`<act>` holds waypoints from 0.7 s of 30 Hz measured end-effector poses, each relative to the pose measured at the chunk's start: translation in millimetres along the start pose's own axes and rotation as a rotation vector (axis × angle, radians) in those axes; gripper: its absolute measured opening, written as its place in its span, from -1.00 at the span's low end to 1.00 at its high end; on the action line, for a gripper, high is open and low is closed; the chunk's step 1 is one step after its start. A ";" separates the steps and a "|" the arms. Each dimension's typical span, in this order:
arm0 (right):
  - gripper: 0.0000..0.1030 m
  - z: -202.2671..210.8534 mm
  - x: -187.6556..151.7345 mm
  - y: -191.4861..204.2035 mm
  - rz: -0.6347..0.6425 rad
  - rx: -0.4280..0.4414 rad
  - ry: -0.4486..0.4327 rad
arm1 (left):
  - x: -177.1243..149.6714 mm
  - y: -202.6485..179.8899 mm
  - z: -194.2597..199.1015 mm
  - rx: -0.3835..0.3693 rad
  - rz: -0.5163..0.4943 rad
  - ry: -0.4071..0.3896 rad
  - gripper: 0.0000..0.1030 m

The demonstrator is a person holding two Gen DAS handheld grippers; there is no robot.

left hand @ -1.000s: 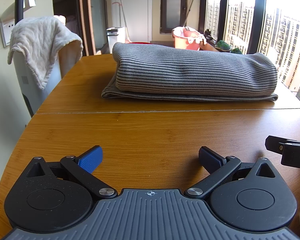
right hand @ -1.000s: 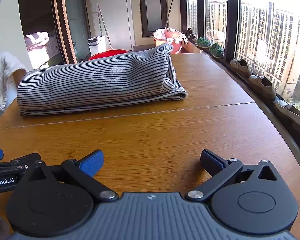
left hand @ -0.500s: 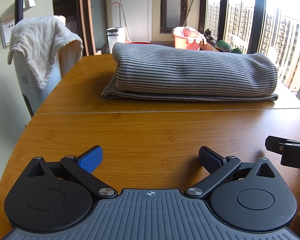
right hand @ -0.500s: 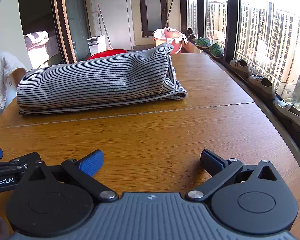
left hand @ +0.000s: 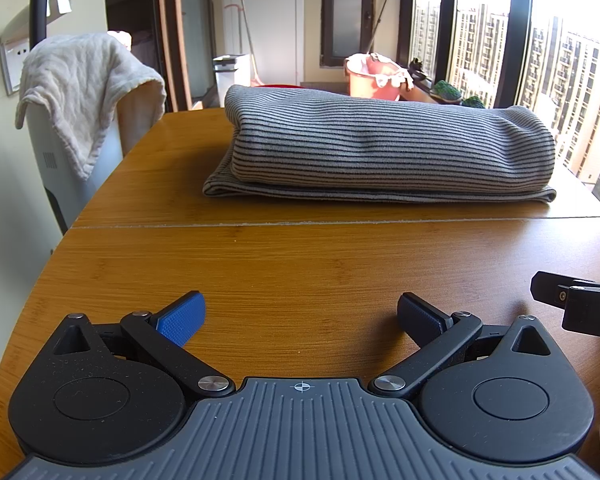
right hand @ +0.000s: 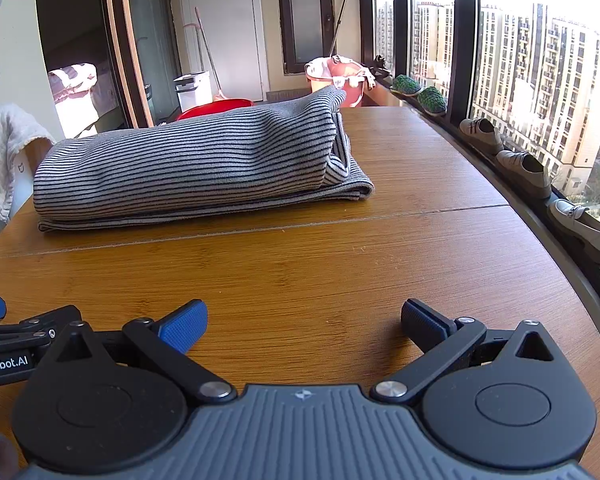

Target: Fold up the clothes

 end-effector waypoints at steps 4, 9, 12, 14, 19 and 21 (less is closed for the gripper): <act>1.00 0.1 0.1 0.6 -0.001 0.000 0.000 | 0.0 0.4 -0.2 0.000 0.000 0.000 1.00; 1.00 0.3 -0.2 0.1 -0.003 0.000 -0.001 | -0.1 -0.2 0.2 0.000 0.000 0.000 1.00; 1.00 0.3 -0.5 0.5 -0.002 -0.001 0.000 | 0.1 -0.4 0.1 -0.002 -0.001 0.000 1.00; 1.00 0.4 -0.9 0.9 -0.002 -0.001 0.000 | 0.3 -0.4 0.0 -0.003 -0.002 0.001 1.00; 1.00 1.2 -0.9 1.4 0.001 -0.003 0.002 | 0.6 -0.9 -0.1 -0.001 -0.003 0.001 1.00; 1.00 1.1 -0.9 1.8 0.002 -0.005 0.002 | 0.7 -0.7 -0.2 -0.002 -0.002 0.000 1.00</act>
Point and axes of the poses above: each gripper's, at about its wrist camera, not at the fingertips, and z roughly against the way its jaws point, y to its left, x to its top, the point moved 5 cm from there along -z, roughly the way its jaws point, and after that the axes turned 3 degrees about x, right-handed, at the moved point
